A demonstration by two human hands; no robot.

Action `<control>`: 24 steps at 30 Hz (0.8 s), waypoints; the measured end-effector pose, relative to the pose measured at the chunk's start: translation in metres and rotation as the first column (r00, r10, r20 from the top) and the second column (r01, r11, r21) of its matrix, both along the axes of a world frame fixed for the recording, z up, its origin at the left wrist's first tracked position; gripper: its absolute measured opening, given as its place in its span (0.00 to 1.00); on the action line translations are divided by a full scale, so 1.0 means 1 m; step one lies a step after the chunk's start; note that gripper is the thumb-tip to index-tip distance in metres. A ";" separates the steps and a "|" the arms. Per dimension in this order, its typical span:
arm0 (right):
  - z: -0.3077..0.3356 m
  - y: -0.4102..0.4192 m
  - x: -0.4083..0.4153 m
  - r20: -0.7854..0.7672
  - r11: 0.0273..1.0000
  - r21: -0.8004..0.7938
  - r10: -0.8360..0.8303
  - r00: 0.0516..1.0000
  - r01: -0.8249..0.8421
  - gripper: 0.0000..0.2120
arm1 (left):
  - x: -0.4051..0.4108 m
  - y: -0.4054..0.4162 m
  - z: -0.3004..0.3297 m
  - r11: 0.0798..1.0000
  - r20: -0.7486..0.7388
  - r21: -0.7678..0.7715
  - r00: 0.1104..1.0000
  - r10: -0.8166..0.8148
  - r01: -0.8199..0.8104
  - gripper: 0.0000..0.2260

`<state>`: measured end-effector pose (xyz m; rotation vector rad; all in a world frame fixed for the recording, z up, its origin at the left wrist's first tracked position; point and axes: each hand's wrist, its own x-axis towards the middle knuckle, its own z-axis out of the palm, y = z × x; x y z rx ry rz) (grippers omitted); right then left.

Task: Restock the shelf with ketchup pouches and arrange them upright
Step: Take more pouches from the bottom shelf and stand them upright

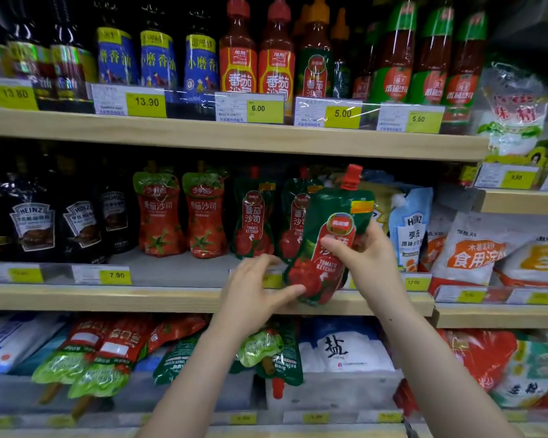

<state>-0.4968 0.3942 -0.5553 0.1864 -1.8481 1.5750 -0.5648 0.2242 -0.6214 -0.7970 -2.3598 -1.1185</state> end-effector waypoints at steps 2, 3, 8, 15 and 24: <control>0.012 0.004 -0.007 -0.071 0.999 0.027 -0.029 0.997 0.031 0.16 | -0.013 -0.019 -0.007 0.979 -0.205 -0.110 0.968 0.148 -0.173 0.33; 0.017 0.005 -0.012 -0.094 0.997 0.061 -0.037 0.995 0.043 0.17 | -0.019 -0.028 -0.013 0.958 -0.267 -0.155 0.944 0.194 -0.241 0.32; 0.018 0.001 -0.043 -0.081 0.975 0.211 -0.046 0.996 0.063 0.18 | -0.031 -0.034 -0.034 0.914 -0.398 -0.222 0.887 0.233 -0.339 0.26; 0.011 0.006 -0.081 0.053 0.988 0.139 -0.073 0.996 0.065 0.20 | -0.038 -0.031 -0.048 0.907 -0.506 -0.173 0.825 0.253 -0.384 0.25; -0.013 0.007 -0.097 0.258 0.974 0.190 -0.173 0.951 0.126 0.27 | -0.044 -0.031 -0.053 0.900 -0.511 -0.173 0.818 0.265 -0.399 0.26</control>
